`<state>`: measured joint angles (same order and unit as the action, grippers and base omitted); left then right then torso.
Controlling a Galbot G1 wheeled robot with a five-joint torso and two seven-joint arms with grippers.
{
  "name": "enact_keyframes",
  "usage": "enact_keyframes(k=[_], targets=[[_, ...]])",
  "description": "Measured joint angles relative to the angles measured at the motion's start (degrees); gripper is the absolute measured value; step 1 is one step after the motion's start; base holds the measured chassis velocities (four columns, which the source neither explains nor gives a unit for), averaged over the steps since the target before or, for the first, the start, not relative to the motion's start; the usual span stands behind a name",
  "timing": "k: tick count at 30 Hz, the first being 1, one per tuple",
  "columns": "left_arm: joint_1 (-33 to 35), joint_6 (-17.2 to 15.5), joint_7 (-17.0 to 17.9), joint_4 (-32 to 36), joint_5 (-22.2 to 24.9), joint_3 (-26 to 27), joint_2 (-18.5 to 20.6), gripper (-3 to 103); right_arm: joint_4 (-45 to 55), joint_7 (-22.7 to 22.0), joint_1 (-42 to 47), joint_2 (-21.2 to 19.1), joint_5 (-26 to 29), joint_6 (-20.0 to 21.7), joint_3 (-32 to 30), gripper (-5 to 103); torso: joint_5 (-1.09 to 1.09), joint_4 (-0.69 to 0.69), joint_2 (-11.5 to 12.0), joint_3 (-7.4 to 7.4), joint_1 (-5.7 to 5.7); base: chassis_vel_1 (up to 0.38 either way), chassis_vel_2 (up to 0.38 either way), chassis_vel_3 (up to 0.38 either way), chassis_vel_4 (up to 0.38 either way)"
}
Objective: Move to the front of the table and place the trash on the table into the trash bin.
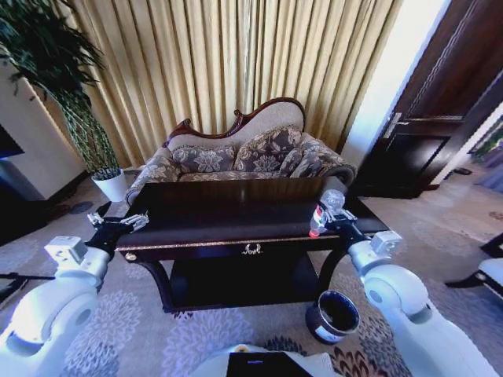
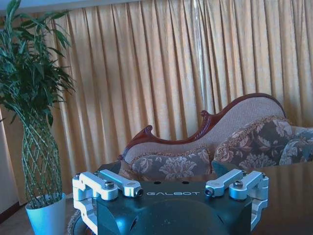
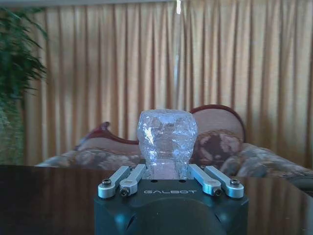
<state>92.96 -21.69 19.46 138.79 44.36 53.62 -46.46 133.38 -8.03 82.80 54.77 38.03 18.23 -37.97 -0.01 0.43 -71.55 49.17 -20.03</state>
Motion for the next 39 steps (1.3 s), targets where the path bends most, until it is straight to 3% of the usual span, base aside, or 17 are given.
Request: enact_keyframes(k=[11,17,22,23,25,33,39], targets=[[0.72,0.02,0.04,0.55,-0.09,-0.35,-0.55,100,-1.8,0.44,0.71,1.86,-1.97,-1.35,0.7,23,0.0,0.0,0.0,0.0,0.01,0.135,-0.152,-0.135,0.127],[1.69,-0.47,0.12,1.74,-0.46,-0.8,-1.57,100,-8.96,1.92,2.34,3.21,-6.01,-2.16,1.22,23,0.01,0.01,-0.01,0.0,0.01,0.029,-0.02,-0.024,0.025],[2.72,-0.94,0.39,3.64,-0.46,-0.4,-2.15,100,-17.4,2.62,1.19,3.62,-2.92,-1.36,4.18,23,0.02,0.03,0.01,0.02,-0.03,0.0,0.0,0.0,0.0],[3.79,-1.02,0.94,4.4,-0.47,-0.32,-2.89,100,-25.49,3.94,-1.86,3.84,-4.09,-1.61,5.84,23,0.02,0.0,0.01,0.02,-0.03,0.0,0.0,0.0,0.0],[4.19,-1.04,1.08,4.45,-0.54,-0.28,-3.14,100,-28.75,4.29,-3.03,3.94,-4.94,-2.01,6.37,23,0.02,-0.02,0.01,0.02,-0.03,0.0,0.0,0.0,0.0],[6.1,-1.24,1.28,4.55,-1.5,0.13,-3.94,100,-57.74,5.87,-13.17,4.42,-14.65,-7.84,11.23,23,0.01,0.01,0.01,0.02,-0.02,0.0,0.0,0.0,0.0],[5.66,-1.22,1.29,4.54,-1.54,-0.36,-3.56,100,-68.56,5.87,-18.56,5.92,-17.02,-11.77,11.95,23,0.01,0.0,0.01,0.01,-0.02,0.0,0.0,0.0,0.0]])
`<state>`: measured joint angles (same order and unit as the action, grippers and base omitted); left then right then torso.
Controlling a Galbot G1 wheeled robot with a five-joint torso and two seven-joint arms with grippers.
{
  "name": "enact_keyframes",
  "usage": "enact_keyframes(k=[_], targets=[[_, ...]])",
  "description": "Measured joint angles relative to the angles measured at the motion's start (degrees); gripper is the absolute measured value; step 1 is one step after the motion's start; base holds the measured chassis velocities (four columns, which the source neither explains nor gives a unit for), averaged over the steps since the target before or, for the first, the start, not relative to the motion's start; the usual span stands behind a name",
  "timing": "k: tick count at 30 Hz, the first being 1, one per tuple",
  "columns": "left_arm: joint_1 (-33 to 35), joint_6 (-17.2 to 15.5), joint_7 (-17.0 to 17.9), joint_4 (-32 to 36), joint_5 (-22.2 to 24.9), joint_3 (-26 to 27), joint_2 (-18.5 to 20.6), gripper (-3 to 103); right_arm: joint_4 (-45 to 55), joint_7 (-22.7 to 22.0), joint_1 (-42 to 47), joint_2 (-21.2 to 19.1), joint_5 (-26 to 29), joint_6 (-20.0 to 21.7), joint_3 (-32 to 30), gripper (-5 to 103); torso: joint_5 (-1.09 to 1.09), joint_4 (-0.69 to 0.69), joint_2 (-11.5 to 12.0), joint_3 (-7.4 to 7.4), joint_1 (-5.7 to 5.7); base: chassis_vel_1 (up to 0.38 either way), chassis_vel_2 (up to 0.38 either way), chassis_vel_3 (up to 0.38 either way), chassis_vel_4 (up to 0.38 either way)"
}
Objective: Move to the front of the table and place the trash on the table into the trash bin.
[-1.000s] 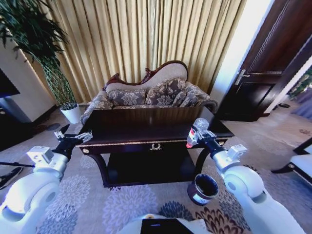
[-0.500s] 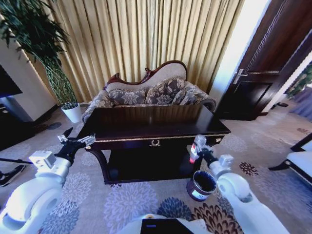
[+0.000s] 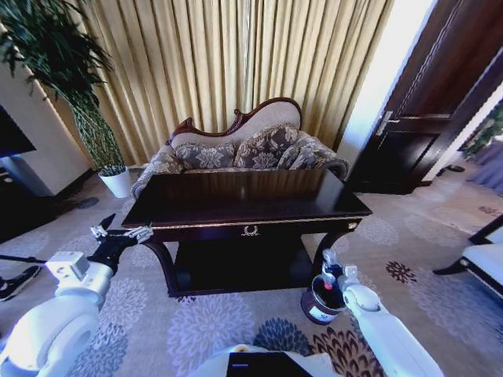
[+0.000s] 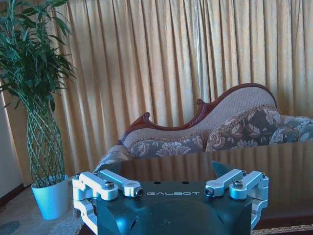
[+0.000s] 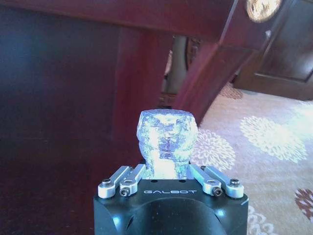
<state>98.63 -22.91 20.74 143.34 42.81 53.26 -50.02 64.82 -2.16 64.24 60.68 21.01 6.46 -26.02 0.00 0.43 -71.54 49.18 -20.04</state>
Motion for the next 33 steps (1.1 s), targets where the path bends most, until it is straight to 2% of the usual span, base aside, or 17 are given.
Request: enact_keyframes(k=[4,8,12,14,17,18,21,23,24,27,30,33], targets=[[0.17,0.05,-0.02,-0.03,-0.09,-0.08,-0.06,100,-8.59,-0.18,-5.16,2.06,-2.31,-3.7,0.06,23,-0.01,0.01,0.0,0.0,0.0,0.0,0.0,0.0,0.0],[0.3,0.14,-0.08,-0.04,-0.1,0.01,0.07,100,-13.77,-1.32,-8.76,3.96,-4.71,-5.52,-0.73,23,0.0,-0.03,0.0,0.0,0.0,0.0,0.0,0.0,0.0],[0.31,0.89,-0.25,-0.05,-0.09,0.17,0.45,100,-16.11,-2.3,-10.19,5.03,-5.54,-5.98,-1.21,21,0.0,-0.01,0.0,0.0,0.0,0.0,0.0,0.0,0.0],[0.19,1.35,-0.82,-0.06,-0.08,0.24,0.78,100,-17.41,-3.42,-10.89,5.59,-7.47,-6.05,-1.73,26,-0.01,0.0,0.0,0.0,0.0,0.0,0.0,0.0,0.0],[-0.04,1.45,-1.04,-0.07,-0.08,0.2,1.0,100,-18.38,-4.26,-11.31,5.91,-9.1,-6.05,-2.02,26,0.0,0.0,0.0,-0.01,0.0,0.0,0.0,0.0,0.0],[-0.12,1.49,-1.12,-0.07,-0.07,0.12,1.05,100,-18.67,-4.61,-11.4,6.04,-9.51,-6.05,-2.11,37,0.0,0.01,0.0,-0.01,0.0,0.0,0.0,0.0,0.0],[-0.1,1.63,-1.24,-0.09,-0.07,0.14,0.97,100,-18.78,-5.24,-11.38,6.32,-10.09,-6.02,-2.34,53,0.0,0.0,0.0,-0.01,0.0,0.0,0.0,0.0,0.0],[-0.08,1.64,-1.26,-0.09,-0.07,0.18,0.95,100,-18.72,-5.4,-11.35,6.36,-10.11,-5.98,-2.38,53,-0.01,0.0,0.0,-0.01,0.0,0.0,0.0,0.0,0.0],[-0.07,1.67,-1.32,-0.09,-0.07,0.25,0.95,100,-18.51,-5.73,-11.23,6.44,-10.13,-5.91,-2.45,64,0.0,0.0,0.0,-0.01,0.0,0.0,0.0,0.0,0.0],[-0.2,1.82,-1.36,-0.09,-0.07,0.25,1.0,100,-18.3,-6.06,-11.02,6.46,-10.13,-5.85,-2.55,70,-0.01,0.0,0.0,-0.01,0.01,0.0,0.0,0.0,0.0],[-0.59,2.31,-1.35,-0.09,-0.08,-0.03,1.07,100,-17.99,-6.73,-10.71,6.35,-10.02,-5.78,-2.63,86,0.01,0.0,0.0,-0.01,0.01,0.0,0.0,0.0,0.0],[-0.78,2.51,-1.34,-0.09,-0.11,-0.24,1.04,100,-17.68,-7.0,-10.43,6.09,-9.88,-5.75,-2.68,91,0.0,0.0,0.0,-0.01,0.01,0.0,0.0,0.0,0.0]])
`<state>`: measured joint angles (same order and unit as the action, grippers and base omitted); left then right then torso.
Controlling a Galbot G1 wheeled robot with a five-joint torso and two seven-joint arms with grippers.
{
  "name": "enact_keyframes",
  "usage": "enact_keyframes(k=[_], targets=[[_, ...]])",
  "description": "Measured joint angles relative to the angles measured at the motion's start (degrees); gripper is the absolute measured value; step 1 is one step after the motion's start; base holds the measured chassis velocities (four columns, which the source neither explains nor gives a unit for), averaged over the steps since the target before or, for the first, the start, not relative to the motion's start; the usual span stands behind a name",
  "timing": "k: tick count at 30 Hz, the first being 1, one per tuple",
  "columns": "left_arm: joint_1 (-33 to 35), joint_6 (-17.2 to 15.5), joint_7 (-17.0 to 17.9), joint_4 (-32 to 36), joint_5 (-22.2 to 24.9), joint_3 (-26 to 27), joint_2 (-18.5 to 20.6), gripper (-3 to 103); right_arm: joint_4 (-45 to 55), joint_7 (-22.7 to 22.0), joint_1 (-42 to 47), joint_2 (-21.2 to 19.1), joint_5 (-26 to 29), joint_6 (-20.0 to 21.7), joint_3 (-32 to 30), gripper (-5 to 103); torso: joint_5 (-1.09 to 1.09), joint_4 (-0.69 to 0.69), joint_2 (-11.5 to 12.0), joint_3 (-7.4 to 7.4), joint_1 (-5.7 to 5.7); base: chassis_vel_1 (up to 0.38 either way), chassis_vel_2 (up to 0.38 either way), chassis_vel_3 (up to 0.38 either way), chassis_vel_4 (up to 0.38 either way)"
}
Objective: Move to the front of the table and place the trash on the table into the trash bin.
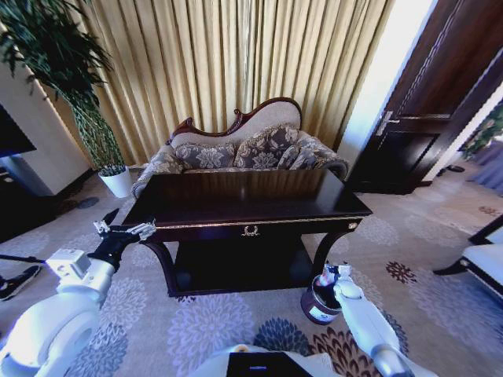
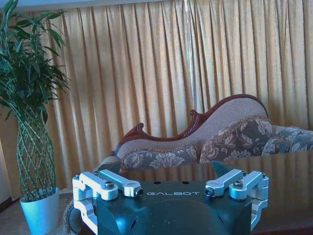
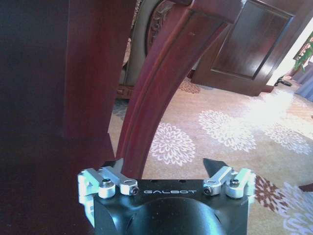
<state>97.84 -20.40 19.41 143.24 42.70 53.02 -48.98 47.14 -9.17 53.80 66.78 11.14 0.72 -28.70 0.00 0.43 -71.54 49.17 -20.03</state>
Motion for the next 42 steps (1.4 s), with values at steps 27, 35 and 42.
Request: enact_keyframes(k=[27,35,42], targets=[[-0.51,0.85,1.01,0.0,-0.37,-0.88,-0.4,100,8.18,-0.18,5.94,-1.44,10.7,3.16,-0.51,100,0.0,0.01,0.0,0.0,0.0,0.0,0.0,0.0,0.0],[-1.73,0.7,1.06,-0.01,-0.48,-1.94,-1.81,100,31.78,-0.89,15.14,-3.79,21.76,7.48,-1.39,100,0.0,0.0,0.0,0.0,0.0,0.0,0.0,0.0,0.0],[-1.9,0.81,1.06,-0.01,-0.6,-1.58,-2.72,100,51.79,-2.06,22.92,-5.03,22.82,7.33,-4.2,100,-0.01,-0.01,0.0,0.0,0.0,0.0,0.0,0.0,0.0]])
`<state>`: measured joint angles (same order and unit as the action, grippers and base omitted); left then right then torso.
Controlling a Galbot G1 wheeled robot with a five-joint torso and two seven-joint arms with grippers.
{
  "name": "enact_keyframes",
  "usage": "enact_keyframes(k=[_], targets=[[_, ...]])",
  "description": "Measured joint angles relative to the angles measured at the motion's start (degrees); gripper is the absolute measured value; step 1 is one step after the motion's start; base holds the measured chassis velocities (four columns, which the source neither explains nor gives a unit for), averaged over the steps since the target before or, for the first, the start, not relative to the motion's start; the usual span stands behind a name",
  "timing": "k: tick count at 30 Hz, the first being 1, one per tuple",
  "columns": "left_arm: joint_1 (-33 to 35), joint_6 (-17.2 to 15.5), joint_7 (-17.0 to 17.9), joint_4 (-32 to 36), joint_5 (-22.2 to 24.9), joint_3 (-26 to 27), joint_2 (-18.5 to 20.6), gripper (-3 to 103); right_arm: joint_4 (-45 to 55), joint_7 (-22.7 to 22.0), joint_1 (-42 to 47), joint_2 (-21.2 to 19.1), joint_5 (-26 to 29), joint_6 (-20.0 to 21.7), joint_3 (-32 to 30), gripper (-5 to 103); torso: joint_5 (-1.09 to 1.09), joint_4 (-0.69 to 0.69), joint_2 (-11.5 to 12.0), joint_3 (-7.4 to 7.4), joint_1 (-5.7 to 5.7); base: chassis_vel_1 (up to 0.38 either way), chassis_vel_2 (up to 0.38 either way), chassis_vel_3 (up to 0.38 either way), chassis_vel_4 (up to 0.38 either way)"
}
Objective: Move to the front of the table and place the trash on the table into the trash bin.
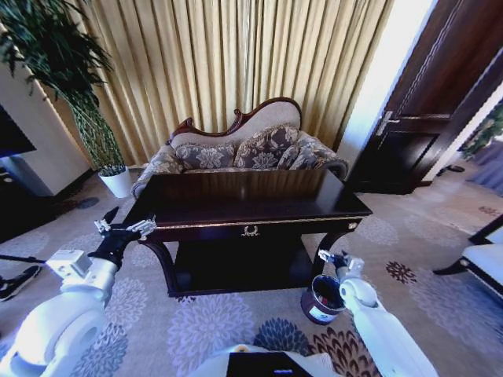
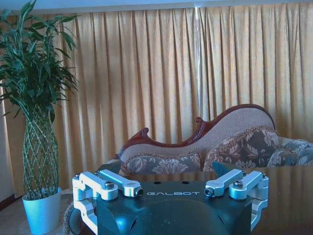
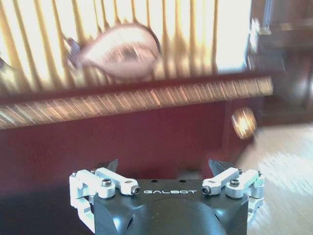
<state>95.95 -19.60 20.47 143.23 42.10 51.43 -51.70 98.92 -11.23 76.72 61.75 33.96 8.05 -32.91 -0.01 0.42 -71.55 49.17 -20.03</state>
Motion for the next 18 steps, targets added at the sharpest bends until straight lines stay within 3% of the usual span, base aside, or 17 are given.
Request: enact_keyframes(k=[3,4,8,18], targets=[[-0.86,0.35,-0.05,0.0,-0.07,0.12,0.45,100,14.02,-0.5,6.82,-0.3,0.49,0.81,-2.17,100,0.0,0.01,-0.01,0.0,0.0,0.0,0.0,0.0,0.0],[-0.86,0.35,-0.05,0.0,-0.07,0.12,0.45,100,14.02,-0.5,6.82,-0.3,0.49,0.81,-2.17,100,0.0,0.01,-0.01,0.0,0.0,0.0,0.0,0.0,0.0],[-1.15,0.52,-0.19,0.0,-0.09,0.15,0.12,100,29.12,-1.03,14.59,0.62,-0.9,1.58,-3.44,100,0.0,0.02,-0.02,0.0,0.0,0.0,0.0,0.0,0.0],[-1.26,1.14,-0.99,0.0,-0.26,0.85,-0.17,100,40.9,-1.46,18.28,1.47,-2.9,4.1,-2.68,100,0.01,0.01,-0.01,0.0,0.0,0.0,0.0,0.0,0.0]])
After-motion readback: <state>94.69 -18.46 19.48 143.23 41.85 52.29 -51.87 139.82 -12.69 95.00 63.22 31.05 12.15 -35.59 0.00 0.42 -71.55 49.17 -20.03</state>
